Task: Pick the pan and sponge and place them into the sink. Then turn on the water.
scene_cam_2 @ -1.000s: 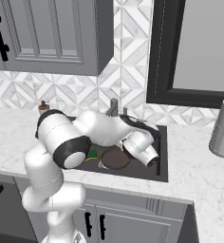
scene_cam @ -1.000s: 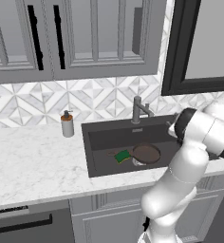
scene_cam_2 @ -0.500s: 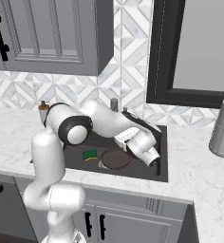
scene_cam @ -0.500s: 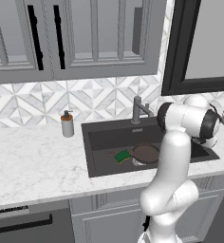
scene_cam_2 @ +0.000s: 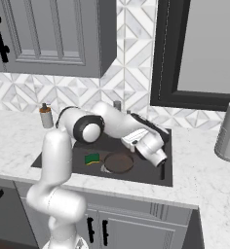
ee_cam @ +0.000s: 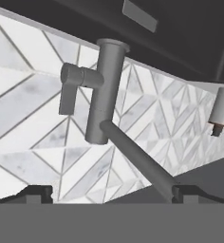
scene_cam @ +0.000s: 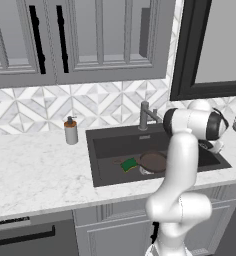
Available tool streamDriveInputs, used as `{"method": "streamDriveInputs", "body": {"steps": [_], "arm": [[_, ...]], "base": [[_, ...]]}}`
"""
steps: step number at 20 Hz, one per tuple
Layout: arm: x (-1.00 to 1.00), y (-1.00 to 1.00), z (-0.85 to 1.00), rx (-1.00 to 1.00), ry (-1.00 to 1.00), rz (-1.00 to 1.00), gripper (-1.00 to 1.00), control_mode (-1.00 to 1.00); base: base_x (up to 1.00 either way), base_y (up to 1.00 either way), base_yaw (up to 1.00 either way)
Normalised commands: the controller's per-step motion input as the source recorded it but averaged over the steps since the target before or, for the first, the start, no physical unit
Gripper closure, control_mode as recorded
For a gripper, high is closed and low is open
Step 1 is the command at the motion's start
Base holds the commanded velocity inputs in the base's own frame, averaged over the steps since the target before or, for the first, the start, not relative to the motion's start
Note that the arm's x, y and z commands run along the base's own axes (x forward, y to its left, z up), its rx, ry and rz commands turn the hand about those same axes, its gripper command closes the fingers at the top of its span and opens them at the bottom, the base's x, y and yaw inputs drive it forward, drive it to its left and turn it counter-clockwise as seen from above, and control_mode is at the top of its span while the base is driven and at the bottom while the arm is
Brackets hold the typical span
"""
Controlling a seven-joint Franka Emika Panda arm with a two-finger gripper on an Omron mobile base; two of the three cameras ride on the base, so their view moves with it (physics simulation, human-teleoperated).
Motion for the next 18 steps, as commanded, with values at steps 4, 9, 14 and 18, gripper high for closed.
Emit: {"method": "streamDriveInputs", "body": {"steps": [4,9,14,18], "arm": [[0.30,0.07,0.00,0.00,0.00,0.00,-1.00,-1.00],[0.24,0.20,0.00,0.00,0.01,-0.02,-1.00,-1.00],[0.25,0.23,0.00,0.00,0.04,-0.04,-1.00,-1.00],[0.28,0.11,0.03,0.00,0.07,-0.03,-1.00,-1.00]], "base": [[0.00,0.00,0.00],[0.00,0.00,0.00],[0.00,0.00,0.00],[0.00,0.00,0.00]]}}
